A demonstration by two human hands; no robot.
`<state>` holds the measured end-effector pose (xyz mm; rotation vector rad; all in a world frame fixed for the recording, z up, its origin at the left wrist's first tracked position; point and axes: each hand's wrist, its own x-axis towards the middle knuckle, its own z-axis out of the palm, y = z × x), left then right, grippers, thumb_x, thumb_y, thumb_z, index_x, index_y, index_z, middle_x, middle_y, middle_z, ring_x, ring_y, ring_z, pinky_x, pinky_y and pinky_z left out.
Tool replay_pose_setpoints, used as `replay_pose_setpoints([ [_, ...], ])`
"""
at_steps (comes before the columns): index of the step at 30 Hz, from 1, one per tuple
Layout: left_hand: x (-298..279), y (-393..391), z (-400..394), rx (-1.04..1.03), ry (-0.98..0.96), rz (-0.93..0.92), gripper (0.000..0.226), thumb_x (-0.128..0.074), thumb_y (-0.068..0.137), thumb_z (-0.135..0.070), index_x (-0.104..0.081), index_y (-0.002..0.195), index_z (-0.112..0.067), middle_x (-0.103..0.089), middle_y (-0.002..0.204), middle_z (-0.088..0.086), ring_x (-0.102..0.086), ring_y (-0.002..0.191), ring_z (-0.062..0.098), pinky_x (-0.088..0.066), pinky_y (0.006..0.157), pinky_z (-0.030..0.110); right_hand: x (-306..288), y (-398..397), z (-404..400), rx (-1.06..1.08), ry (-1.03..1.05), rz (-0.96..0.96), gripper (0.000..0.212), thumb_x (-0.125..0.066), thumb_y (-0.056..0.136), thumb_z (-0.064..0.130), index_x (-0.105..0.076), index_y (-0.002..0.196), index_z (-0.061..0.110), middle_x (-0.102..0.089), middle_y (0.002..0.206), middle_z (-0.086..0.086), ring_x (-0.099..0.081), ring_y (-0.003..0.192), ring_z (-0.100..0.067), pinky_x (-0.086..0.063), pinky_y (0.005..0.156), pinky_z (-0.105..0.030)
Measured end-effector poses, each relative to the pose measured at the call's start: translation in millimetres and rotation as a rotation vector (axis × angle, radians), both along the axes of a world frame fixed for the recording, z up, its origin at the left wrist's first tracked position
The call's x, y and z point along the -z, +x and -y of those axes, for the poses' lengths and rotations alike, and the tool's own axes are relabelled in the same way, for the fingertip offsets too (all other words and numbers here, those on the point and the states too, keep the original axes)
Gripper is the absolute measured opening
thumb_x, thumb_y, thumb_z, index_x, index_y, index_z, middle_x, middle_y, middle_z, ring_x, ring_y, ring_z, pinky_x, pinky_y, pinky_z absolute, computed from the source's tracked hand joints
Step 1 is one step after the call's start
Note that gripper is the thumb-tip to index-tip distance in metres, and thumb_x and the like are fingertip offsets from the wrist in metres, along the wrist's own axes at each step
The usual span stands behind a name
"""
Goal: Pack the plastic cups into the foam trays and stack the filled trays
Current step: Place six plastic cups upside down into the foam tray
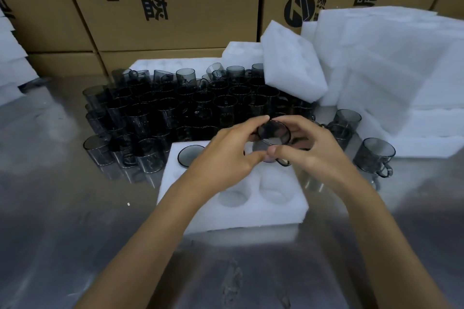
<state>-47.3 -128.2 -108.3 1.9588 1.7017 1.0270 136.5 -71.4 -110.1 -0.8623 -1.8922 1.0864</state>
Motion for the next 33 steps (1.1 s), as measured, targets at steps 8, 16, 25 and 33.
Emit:
replay_pose_setpoints([
  [8,23,-5,-4,-0.107,-0.071,-0.063,0.072,-0.07,0.086,-0.048,-0.032,0.148,-0.049,-0.058,0.137,-0.014,-0.054,0.123,0.008,-0.038,0.088,0.02,9,5,-10,-0.02,-0.111,0.042,0.034,-0.07,0.092,0.027,-0.068,0.125,0.031,-0.07,0.115,0.008,-0.063,0.106,0.0,-0.046,0.086,-0.006],
  [16,25,-4,4,-0.044,-0.019,-0.245,0.061,-0.049,0.1,-0.046,-0.026,0.155,-0.034,-0.038,0.156,-0.003,0.006,0.126,-0.031,-0.006,0.11,0.021,8,6,-11,-0.054,-0.085,0.126,0.042,-0.067,0.094,0.026,-0.062,0.136,0.03,-0.058,0.135,0.019,-0.045,0.12,0.021,-0.037,0.091,0.004],
  [25,24,-1,2,-0.059,-0.018,-0.243,0.049,-0.035,0.105,-0.043,-0.034,0.153,-0.032,-0.048,0.149,-0.005,-0.005,0.134,-0.01,-0.003,0.099,0.007,14,5,-16,-0.049,-0.094,0.146,0.04,-0.063,0.098,0.02,-0.06,0.137,0.023,-0.061,0.128,0.014,-0.054,0.094,0.029,-0.039,0.075,0.004],
  [33,24,1,2,-0.098,0.022,-0.26,0.048,-0.052,0.098,-0.046,-0.052,0.143,-0.029,-0.058,0.14,-0.006,-0.016,0.134,-0.007,-0.005,0.104,0.011,19,6,-17,-0.056,-0.061,0.22,0.037,-0.062,0.098,0.017,-0.062,0.135,0.02,-0.058,0.137,0.013,-0.06,0.102,0.009,-0.045,0.08,-0.002],
])
